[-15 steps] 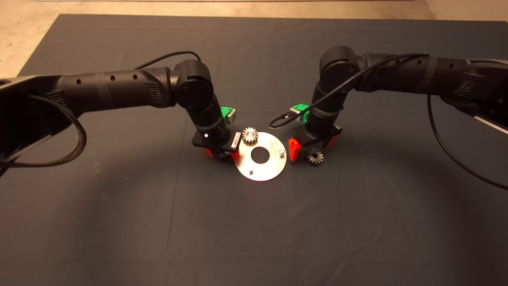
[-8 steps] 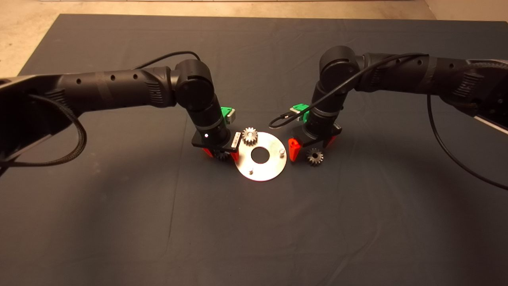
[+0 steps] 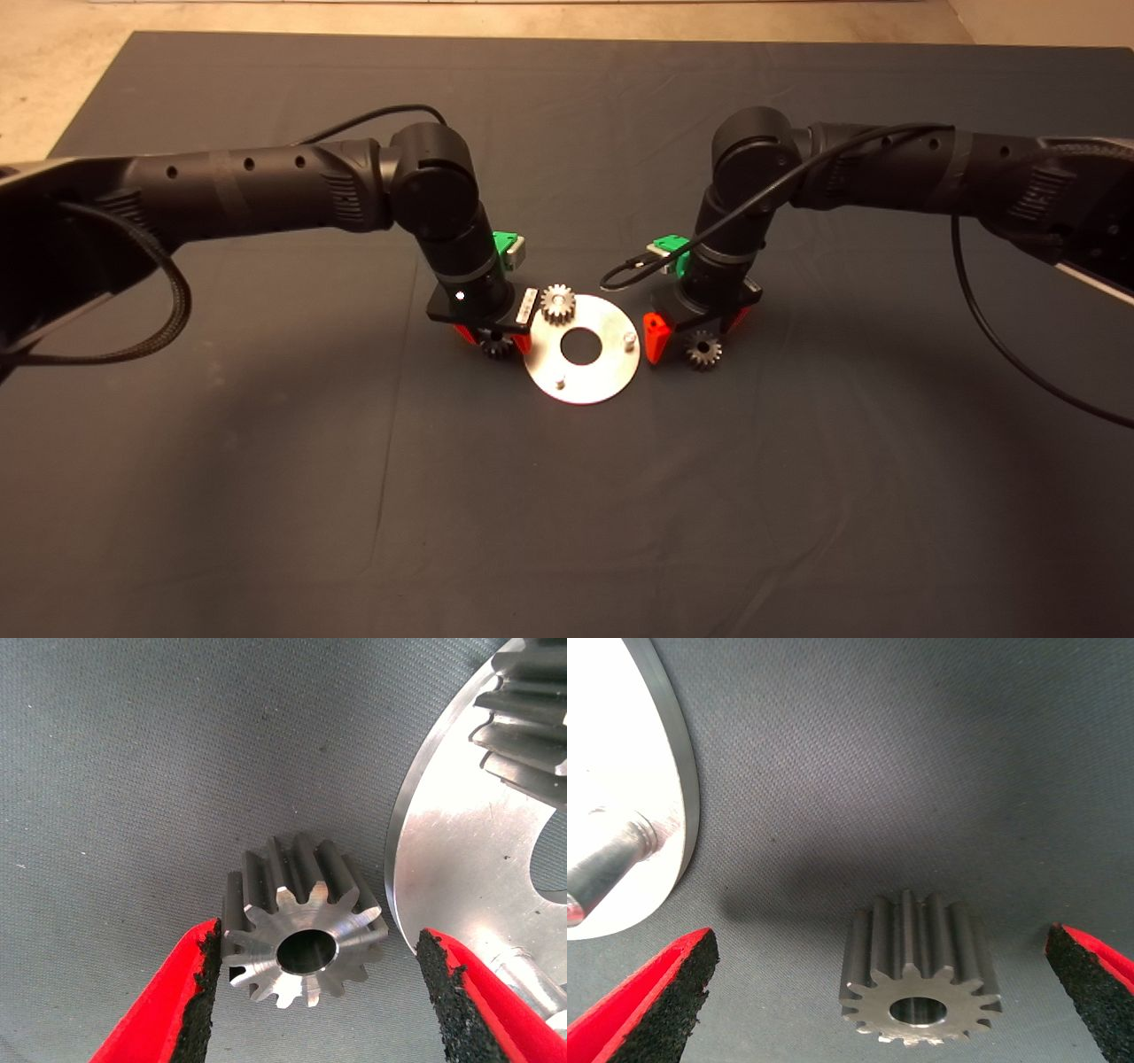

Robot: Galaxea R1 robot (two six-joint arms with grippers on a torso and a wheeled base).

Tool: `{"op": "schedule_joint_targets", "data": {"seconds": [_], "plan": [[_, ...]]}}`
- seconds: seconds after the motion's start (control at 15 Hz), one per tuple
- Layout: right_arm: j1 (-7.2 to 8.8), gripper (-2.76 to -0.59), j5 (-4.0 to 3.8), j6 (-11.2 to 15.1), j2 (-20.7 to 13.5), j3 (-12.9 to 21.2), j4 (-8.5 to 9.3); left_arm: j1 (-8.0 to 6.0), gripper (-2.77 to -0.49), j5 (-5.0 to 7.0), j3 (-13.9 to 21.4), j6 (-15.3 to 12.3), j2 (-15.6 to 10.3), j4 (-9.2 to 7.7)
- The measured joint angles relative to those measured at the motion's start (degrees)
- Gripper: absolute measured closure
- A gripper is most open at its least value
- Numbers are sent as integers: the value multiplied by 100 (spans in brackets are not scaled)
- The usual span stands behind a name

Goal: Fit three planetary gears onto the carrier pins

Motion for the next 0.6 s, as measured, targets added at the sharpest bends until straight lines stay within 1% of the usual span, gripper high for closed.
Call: {"op": "schedule_joint_targets", "data": {"seconds": [0.4, 0.53, 0.6], "plan": [[-41, -269, 0, 0, 0, 0, -33, 0, -151, 0, 4, 0, 15, 0], [-46, -255, -5, 0, 0, 0, -41, 0, -151, 2, 4, 0, 15, 0], [-46, -254, -6, 0, 0, 0, -44, 0, -151, 0, 4, 0, 15, 0]]}}
